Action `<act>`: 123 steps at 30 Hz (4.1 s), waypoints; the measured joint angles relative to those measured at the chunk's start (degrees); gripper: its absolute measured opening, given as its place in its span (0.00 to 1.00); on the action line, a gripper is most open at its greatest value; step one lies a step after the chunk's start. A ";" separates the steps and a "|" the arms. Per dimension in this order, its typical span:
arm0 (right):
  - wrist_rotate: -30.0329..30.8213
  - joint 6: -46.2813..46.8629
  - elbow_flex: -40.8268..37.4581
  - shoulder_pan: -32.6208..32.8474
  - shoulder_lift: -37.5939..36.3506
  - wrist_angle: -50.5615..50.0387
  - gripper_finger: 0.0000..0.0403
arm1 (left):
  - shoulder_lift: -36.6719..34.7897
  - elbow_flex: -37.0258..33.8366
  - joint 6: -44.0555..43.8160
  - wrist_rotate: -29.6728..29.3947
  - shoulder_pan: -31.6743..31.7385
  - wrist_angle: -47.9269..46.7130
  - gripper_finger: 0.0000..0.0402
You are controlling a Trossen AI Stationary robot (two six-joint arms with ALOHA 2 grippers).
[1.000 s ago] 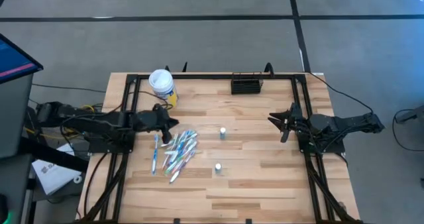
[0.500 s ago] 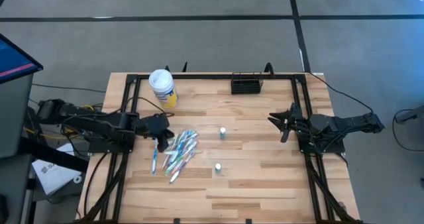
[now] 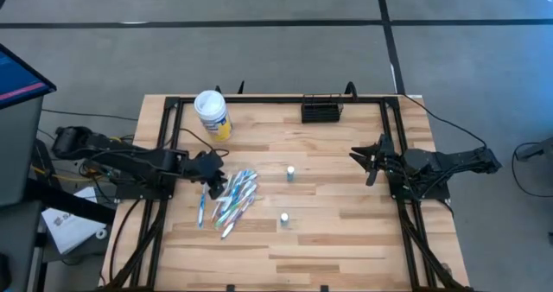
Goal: Pick & Place toothbrushing station
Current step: Put the orange toothbrush into the black mesh organizer
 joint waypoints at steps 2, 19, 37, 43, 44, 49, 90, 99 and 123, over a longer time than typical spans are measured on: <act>0.00 0.00 0.00 0.00 0.01 0.02 0.24 | 1.72 0.00 -0.29 0.01 0.00 0.21 0.35; 0.02 -0.08 0.02 -0.02 0.00 0.00 0.24 | 9.93 0.00 -1.52 0.45 0.00 5.37 0.33; 0.11 0.00 0.04 -0.04 0.01 0.00 0.24 | 6.93 0.07 -1.70 4.09 0.00 6.16 0.00; 0.11 0.81 0.04 -0.04 0.00 0.00 0.24 | 2.01 0.07 -0.83 3.13 -0.13 6.06 0.00; 0.11 0.90 0.04 -0.04 0.00 0.00 0.24 | 0.99 0.07 -0.34 2.78 -0.11 6.22 0.00; 0.11 0.92 0.04 -0.04 0.00 0.00 0.24 | -3.92 0.07 2.01 0.90 -0.11 6.35 0.00; -8.32 -16.49 12.03 -4.49 39.75 42.94 0.24 | 0.95 7.80 36.02 3.45 5.91 44.72 0.00; -20.26 -15.76 20.93 -13.48 55.13 43.75 0.24 | 8.28 14.33 37.79 9.85 10.42 47.78 0.00; -36.53 -15.63 34.60 -18.85 74.85 46.67 0.24 | 20.48 22.40 44.64 10.18 12.90 54.86 0.00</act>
